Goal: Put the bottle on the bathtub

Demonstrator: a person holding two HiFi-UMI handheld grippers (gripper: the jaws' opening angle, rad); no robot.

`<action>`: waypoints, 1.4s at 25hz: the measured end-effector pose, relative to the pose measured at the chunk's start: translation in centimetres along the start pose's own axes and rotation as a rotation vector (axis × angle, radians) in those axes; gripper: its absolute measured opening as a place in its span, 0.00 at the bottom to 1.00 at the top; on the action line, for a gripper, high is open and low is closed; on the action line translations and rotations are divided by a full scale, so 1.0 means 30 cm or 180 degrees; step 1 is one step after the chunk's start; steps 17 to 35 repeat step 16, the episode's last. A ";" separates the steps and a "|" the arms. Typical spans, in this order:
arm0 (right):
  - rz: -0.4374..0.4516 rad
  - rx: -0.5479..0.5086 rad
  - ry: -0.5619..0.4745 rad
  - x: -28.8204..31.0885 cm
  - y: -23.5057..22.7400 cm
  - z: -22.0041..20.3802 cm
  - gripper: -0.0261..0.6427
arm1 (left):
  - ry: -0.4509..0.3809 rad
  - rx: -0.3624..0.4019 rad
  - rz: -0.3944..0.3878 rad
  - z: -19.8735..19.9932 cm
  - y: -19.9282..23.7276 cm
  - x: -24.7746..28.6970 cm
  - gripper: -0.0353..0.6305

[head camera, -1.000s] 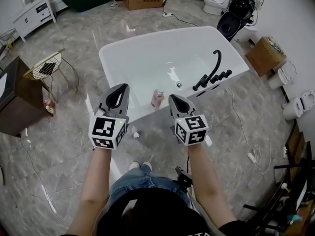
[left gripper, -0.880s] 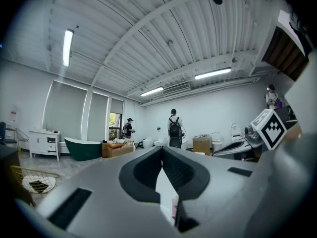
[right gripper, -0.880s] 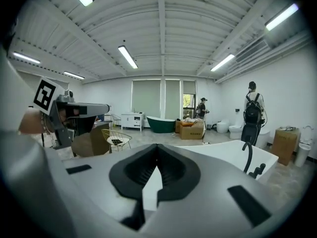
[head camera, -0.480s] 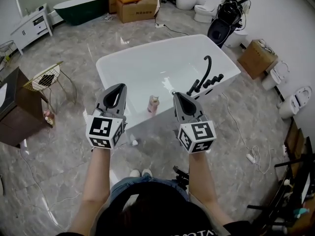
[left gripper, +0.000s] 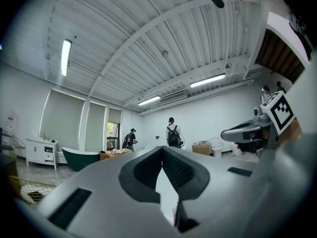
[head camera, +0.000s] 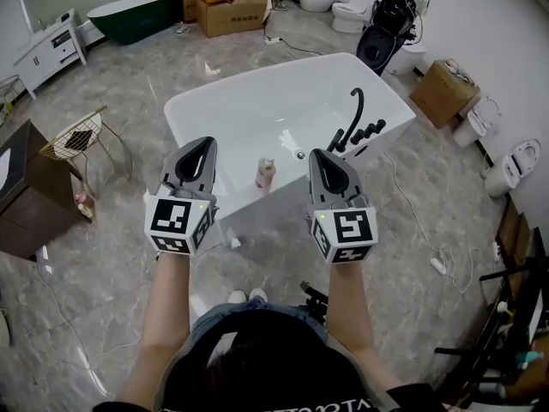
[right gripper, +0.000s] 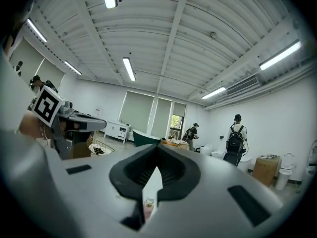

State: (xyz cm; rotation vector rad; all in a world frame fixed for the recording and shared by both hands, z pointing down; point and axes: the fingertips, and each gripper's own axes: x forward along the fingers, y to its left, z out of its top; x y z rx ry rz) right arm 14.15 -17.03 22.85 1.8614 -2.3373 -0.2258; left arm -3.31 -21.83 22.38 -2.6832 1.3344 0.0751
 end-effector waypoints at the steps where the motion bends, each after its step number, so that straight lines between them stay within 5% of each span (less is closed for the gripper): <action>1: -0.0006 -0.0002 0.0005 -0.002 0.002 -0.002 0.06 | -0.0008 -0.0004 0.0002 0.001 0.000 -0.001 0.07; 35: -0.0036 -0.0151 -0.0010 -0.036 0.006 0.031 0.06 | -0.0142 0.0028 0.0013 0.033 0.000 -0.013 0.07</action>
